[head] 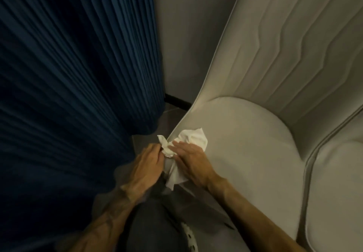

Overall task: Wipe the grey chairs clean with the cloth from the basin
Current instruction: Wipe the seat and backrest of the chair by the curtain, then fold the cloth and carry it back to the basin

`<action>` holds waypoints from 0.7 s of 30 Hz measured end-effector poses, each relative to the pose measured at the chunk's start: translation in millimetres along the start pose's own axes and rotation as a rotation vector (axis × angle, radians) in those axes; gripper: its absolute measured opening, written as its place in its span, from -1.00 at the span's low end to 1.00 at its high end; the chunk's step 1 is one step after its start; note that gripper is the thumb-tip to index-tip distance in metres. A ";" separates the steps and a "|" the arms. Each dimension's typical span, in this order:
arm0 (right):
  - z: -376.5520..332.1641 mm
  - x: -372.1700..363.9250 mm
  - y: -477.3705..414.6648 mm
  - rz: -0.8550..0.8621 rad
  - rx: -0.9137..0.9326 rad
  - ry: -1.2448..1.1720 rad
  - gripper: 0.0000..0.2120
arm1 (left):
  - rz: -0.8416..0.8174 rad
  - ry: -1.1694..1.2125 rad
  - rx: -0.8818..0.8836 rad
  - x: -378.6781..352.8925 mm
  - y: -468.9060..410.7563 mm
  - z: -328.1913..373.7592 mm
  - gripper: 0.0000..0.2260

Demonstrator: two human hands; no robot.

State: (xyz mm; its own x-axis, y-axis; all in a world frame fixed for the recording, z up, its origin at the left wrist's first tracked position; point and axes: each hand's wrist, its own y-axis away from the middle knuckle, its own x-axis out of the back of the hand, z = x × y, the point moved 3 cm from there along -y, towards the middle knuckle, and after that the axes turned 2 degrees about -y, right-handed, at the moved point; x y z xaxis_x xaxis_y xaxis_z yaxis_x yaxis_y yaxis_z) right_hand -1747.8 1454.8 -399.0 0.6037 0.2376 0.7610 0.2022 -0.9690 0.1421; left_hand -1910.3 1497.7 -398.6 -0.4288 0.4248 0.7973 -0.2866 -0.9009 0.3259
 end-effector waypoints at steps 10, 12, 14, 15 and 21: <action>-102.8 143.4 109.2 -0.085 -0.048 -0.131 -0.66 | -0.098 0.233 -0.136 108.6 128.7 107.4 -0.32; -132.4 184.7 147.7 -0.055 -0.036 -0.170 -0.68 | -0.110 0.226 -0.224 140.6 160.9 152.0 -0.33; -162.9 226.8 190.2 -0.018 -0.034 -0.180 -0.68 | -0.113 0.164 -0.339 172.0 196.5 198.0 -0.43; -176.1 247.7 211.4 -0.001 -0.040 -0.173 -0.68 | -0.110 0.118 -0.396 187.1 214.9 221.4 -0.52; -230.5 360.0 342.5 0.067 -0.218 -0.146 -0.64 | -0.070 -0.072 -0.569 250.4 324.8 361.4 -0.90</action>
State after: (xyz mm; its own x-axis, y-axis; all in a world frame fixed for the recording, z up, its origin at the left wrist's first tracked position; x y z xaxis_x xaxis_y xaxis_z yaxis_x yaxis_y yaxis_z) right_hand -1639.0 1192.8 69.5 0.7181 0.1646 0.6762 -0.0031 -0.9709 0.2397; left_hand -1801.1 1279.4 90.5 -0.3384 0.4571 0.8225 -0.7364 -0.6728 0.0709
